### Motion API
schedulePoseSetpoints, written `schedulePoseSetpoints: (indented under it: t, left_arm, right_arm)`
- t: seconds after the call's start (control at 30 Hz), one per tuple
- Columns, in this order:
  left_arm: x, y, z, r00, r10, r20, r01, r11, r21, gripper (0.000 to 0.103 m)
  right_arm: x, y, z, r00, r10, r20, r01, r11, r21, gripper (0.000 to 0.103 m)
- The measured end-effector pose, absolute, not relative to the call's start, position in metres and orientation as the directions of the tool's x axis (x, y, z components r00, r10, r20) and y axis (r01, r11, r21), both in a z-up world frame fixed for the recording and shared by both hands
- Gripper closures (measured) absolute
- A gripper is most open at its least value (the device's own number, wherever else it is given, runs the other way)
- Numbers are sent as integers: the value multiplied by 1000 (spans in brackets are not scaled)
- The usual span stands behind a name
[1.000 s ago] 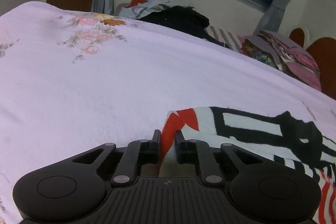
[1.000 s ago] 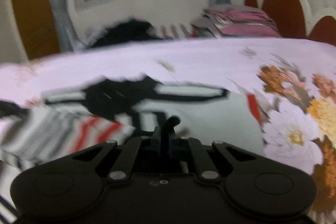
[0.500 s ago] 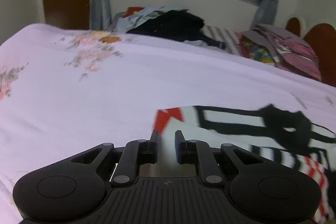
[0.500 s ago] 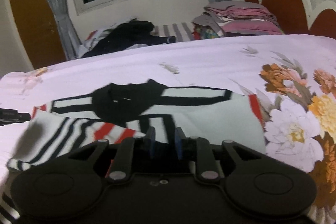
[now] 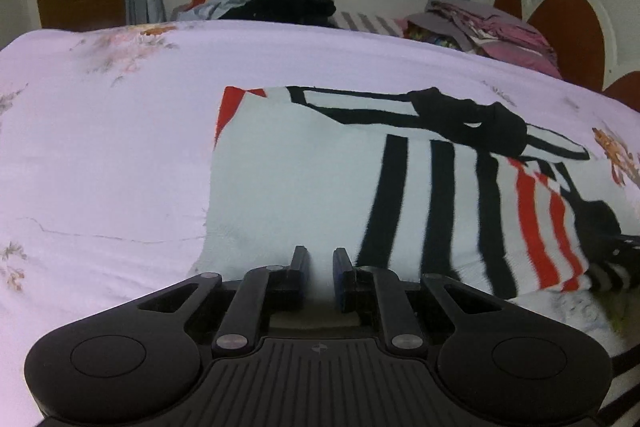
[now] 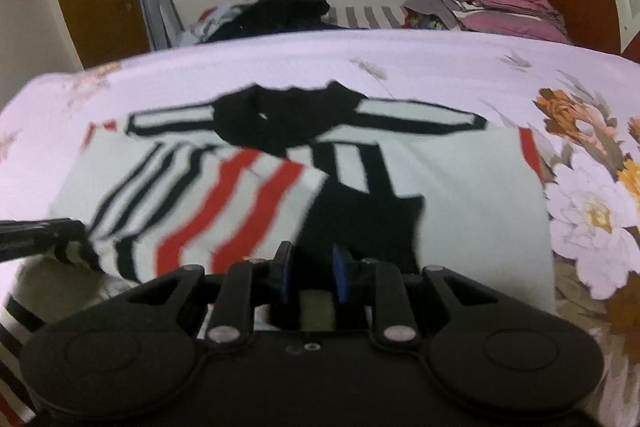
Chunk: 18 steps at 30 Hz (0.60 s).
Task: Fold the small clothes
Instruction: 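Lift the hem with both grippers and fold it toward the collar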
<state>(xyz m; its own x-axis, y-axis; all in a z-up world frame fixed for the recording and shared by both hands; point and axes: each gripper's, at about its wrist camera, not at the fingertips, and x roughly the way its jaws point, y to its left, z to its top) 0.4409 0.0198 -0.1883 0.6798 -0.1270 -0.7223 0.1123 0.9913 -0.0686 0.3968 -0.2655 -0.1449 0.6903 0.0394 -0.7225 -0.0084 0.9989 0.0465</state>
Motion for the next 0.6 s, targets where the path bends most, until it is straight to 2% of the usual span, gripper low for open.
schedulePoseSetpoints:
  t: [0.13,0.3,0.33,0.6]
  left_arm:
    - [441,22,-188,679,-127,-723,104,992,-76,90]
    - [435,9,-176,677,-93,-730,81,995,-53,89]
    - [431,6,-171,680,-106,-726,90,994,-61,89]
    - [398,-30,-155,658,-199,-726,170,979,-113,89]
  right_arm:
    - [395,-282,-150,692,-2,-722,10,1000,7,86]
    - [391,-287,-141,687,24,-726,37,997,67,83]
    - [387,-286,-137,693,42,-720,27,996,83,79]
    - [363,-256,-124,692,152,-706,-90,988,125,79]
